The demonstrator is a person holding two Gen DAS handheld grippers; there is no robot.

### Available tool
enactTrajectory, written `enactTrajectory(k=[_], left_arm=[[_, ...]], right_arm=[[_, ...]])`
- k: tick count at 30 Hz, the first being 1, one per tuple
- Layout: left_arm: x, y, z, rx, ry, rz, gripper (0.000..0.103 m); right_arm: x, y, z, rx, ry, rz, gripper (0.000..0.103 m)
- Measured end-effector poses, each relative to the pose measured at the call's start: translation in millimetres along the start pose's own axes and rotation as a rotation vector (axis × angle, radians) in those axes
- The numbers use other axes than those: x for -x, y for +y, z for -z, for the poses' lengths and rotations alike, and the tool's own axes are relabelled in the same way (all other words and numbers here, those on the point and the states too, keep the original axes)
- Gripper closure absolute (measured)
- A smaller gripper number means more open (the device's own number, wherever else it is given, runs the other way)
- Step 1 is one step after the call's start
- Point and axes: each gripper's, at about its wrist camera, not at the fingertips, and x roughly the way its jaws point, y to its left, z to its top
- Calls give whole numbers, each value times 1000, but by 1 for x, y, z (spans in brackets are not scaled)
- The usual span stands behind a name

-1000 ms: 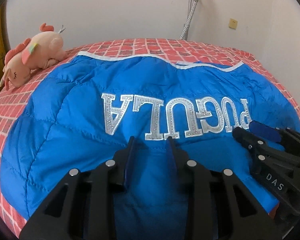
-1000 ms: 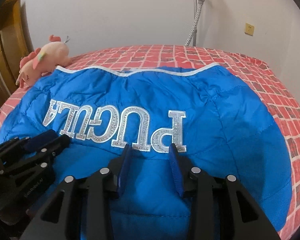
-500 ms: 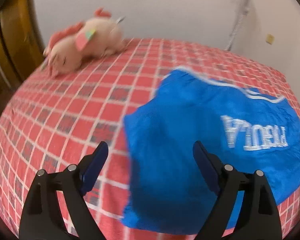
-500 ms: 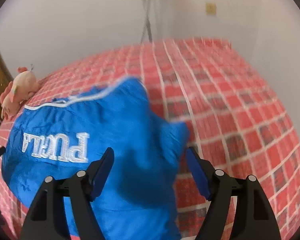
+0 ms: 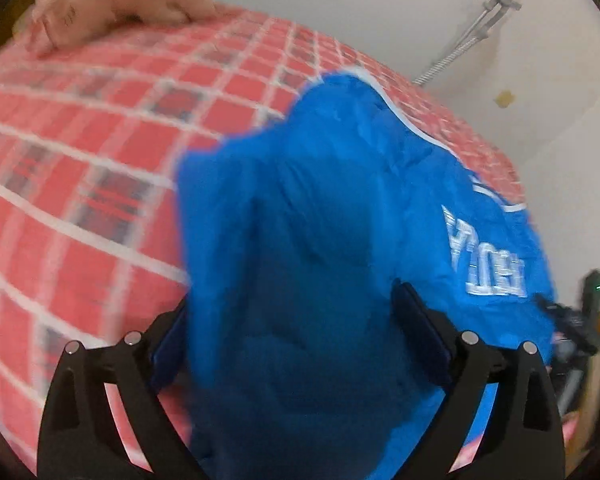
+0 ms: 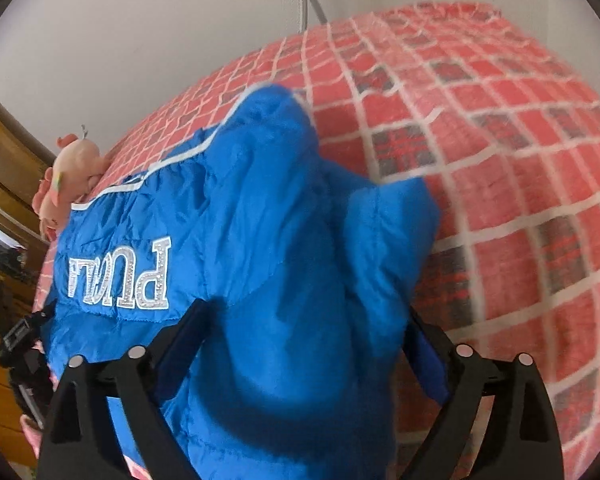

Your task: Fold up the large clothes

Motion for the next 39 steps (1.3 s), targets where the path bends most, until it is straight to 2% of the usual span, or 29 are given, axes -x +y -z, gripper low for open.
enactTrajectory(k=[3,4,6,7,8,9,11,14,20,26,33,39], left_arm=[[-3,-8,2,-25,-23,-22,10],[-3,-11,2,-30,-28,-27,13],[-2,-17,2,-36,-43,-30,31],[0,-20,2,-43,-55,-30,37],[2,-23,2,-46,-63,-34,48],[6,-24,2,-44,-77,-40,60],[14,-28,2,-44,-101,-47,72],[26,-37,4,-66,-139,-69,83],[67,-55,12,-85,-206,-46,87],[124,-67,47,-125,-267,-12,88],[180,-63,120,-159,-276,28,87],[194,-50,183,-192,-267,16,86]], right_arm=[[-3,5,1,26,-19,4,8],[-3,8,2,34,-25,-1,13],[-2,11,0,39,-35,-21,26],[1,13,1,45,-43,-36,37],[4,14,1,46,-47,-45,47],[8,16,1,46,-54,-54,52],[16,17,1,52,-71,-66,67],[29,22,0,63,-97,-97,76],[64,36,8,97,-129,-143,79],[116,49,41,141,-159,-189,80],[162,52,116,194,-145,-214,80],[168,40,168,196,-110,-210,78]])
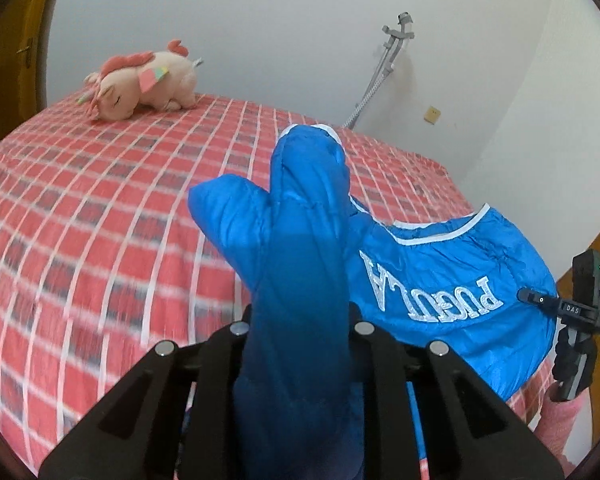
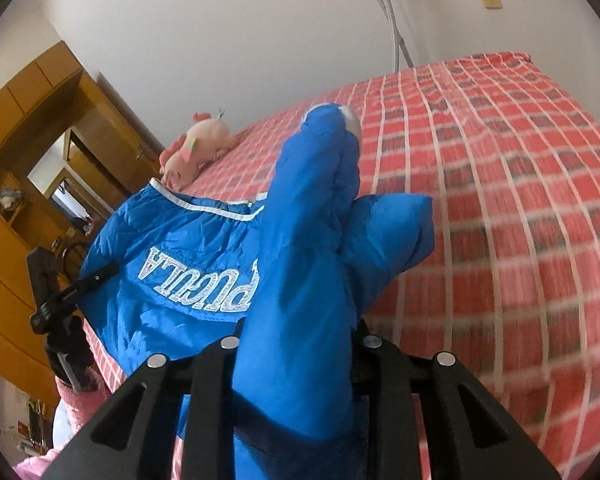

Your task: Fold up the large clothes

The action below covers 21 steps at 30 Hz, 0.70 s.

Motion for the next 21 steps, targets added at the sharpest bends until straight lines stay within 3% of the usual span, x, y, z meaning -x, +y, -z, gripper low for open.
enactTrajectory(k=[8,12,21], left_arm=[[-28,22,40,-20,65,-90,75],[-45,31,51,-24,82,-97,68],[-52,33,62,-31,56,-114,63]], right_arm=[[-29,-18,24,-23,55,89,72],[-45,-34,34,-58,65,75,67],[-53,-44,46,-77,29,60,62]])
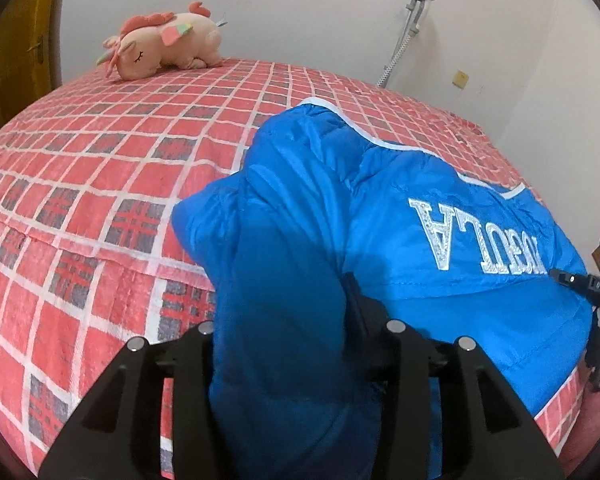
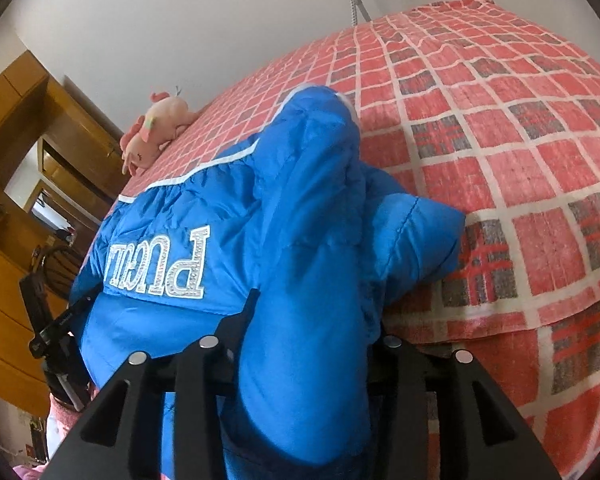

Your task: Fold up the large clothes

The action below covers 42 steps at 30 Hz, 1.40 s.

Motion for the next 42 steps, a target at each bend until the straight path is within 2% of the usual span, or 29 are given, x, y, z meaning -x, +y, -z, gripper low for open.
enactTrajectory(k=[2,4,8,11,14,16,21,25,28,31,42], left_arm=[[4,-1,-1,12,3,-3,58],[12,1,-3,28,10,-13,54],[40,9,-3,54,-30,-46,46],[67,8,-4,49,-102,-94,45],[84,-14,-4,14,-150,-103,45],[87,-36,-3,-32,-166,-75,45],[68,-85,3,-106,-164,-64,41],[47,-104,11,-156,-126,-68,40],[32,-104,15,-165,-91,-76,40],[19,-101,21,-162,-53,-76,39],[6,-107,34,-220,-72,-137,38]], right_arm=[[4,5,2,15,-6,44,53],[15,13,5,54,-30,101,50],[46,21,17,75,-89,186,49],[72,33,28,103,-176,252,49],[90,60,38,171,-273,297,49],[91,76,42,215,-297,293,49],[65,106,43,292,-276,281,50],[45,111,45,307,-252,289,50],[31,111,47,302,-237,319,50],[15,104,48,282,-196,310,50],[-8,94,57,267,-208,335,51]])
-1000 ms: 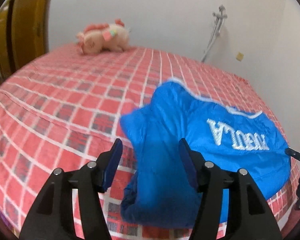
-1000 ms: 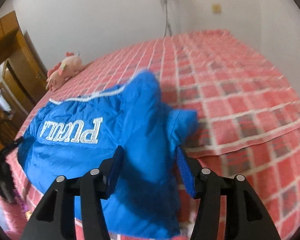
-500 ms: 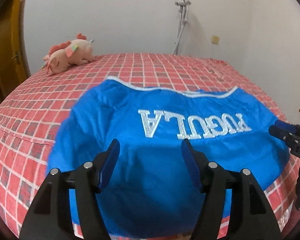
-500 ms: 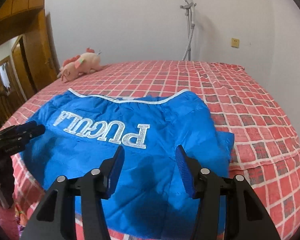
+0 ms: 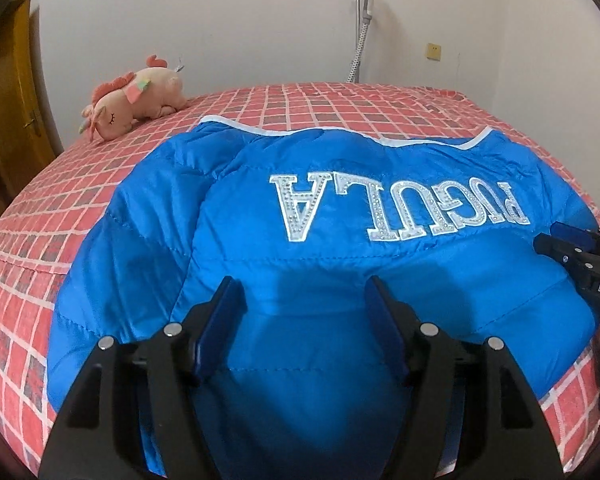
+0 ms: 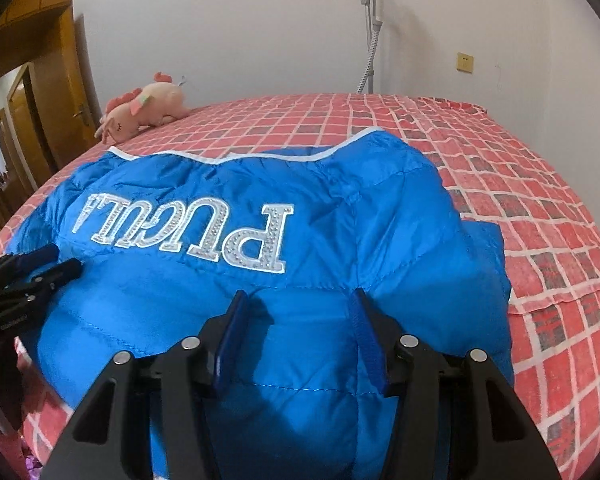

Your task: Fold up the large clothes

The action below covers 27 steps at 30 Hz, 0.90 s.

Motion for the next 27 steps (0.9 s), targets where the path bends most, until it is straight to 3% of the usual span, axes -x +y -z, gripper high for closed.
enactTrajectory(k=[13,18,23,27], left_arm=[[1,3,-3,10,14,13,38],[23,16,-8,61,15,36,28],[59,48,-10,120,-11,-44,22],[73,79,3,183,44,-90,19]], right_arm=[[-1,0,-2,-8,14,-6,50],[17,-5,-10,-26,37,-53,48],[37,-18,-16,-29,33,-51,48],[40,-26,-16,-29,52,-37,48]])
